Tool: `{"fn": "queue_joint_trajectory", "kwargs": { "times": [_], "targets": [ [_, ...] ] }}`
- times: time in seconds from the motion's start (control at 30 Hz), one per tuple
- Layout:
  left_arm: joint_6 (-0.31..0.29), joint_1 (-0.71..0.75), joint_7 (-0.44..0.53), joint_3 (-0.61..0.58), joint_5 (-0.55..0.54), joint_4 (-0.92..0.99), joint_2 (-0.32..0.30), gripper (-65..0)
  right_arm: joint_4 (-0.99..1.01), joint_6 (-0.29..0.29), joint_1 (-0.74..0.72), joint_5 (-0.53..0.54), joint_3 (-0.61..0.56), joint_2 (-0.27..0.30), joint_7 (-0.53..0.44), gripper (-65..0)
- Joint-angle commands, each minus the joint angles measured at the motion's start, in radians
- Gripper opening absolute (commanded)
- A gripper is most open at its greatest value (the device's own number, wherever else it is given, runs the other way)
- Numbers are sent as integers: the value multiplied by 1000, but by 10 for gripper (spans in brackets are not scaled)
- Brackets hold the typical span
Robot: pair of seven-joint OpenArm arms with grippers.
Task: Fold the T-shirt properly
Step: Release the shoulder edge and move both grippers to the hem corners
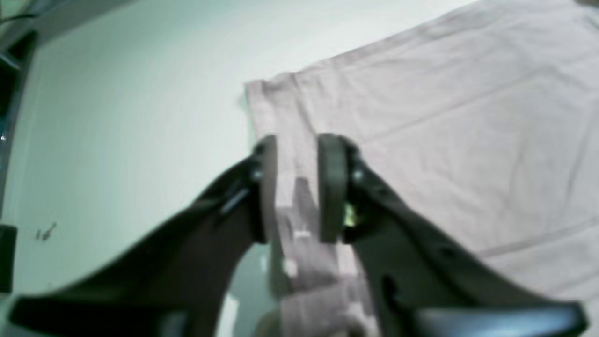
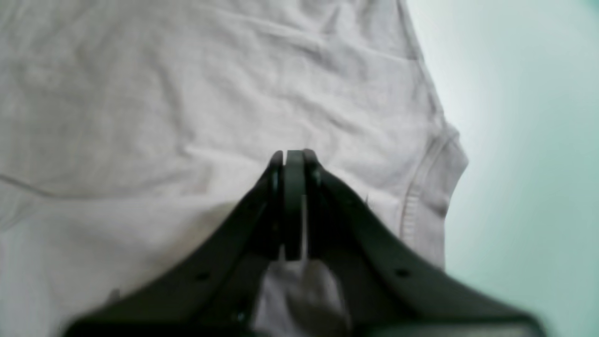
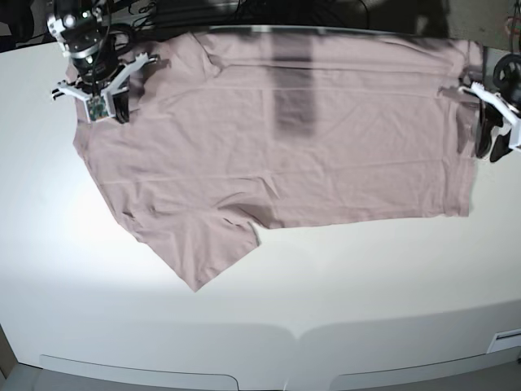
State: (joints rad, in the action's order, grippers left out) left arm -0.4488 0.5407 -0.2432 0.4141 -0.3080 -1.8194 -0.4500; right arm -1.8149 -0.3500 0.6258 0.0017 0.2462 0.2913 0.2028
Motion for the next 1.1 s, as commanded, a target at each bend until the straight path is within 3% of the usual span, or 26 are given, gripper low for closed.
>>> {"fn": "queue_joint_trajectory", "kwargs": {
  "times": [0.0,0.1,0.17,0.23,0.37,0.5,0.7,1.07],
  "targets": [
    [10,-25,24,10,-13,5,-19,-455,-18,-6,-15,5,6,8,-1,-536],
    [10,-122,19,10,-33,119,-19,-452,-18,-43,-68,5,6,8,74,-413],
    [-2,-205,0,10,-42,227,-19,-452,-18,-74,-98,5,6,8,127,-393],
    [-66,-297,-14,10,-42,345,-20,-452,-18,-93,-125,6,6,8,169,-393],
    [-249,-493,-113,10,-41,583,-19,-452,-18,-96,-150,8,6,8,198,-393],
    [-249,-688,-211,10,-41,828,-24,-452,-18,-96,-149,26,6,8,213,-393],
    [-249,-875,-214,10,-40,1107,-61,-453,-18,-96,-149,24,6,8,244,-393],
    [-249,-920,-342,10,-61,1205,-58,-466,-18,-95,-167,24,6,8,248,-393]
  ]
}}
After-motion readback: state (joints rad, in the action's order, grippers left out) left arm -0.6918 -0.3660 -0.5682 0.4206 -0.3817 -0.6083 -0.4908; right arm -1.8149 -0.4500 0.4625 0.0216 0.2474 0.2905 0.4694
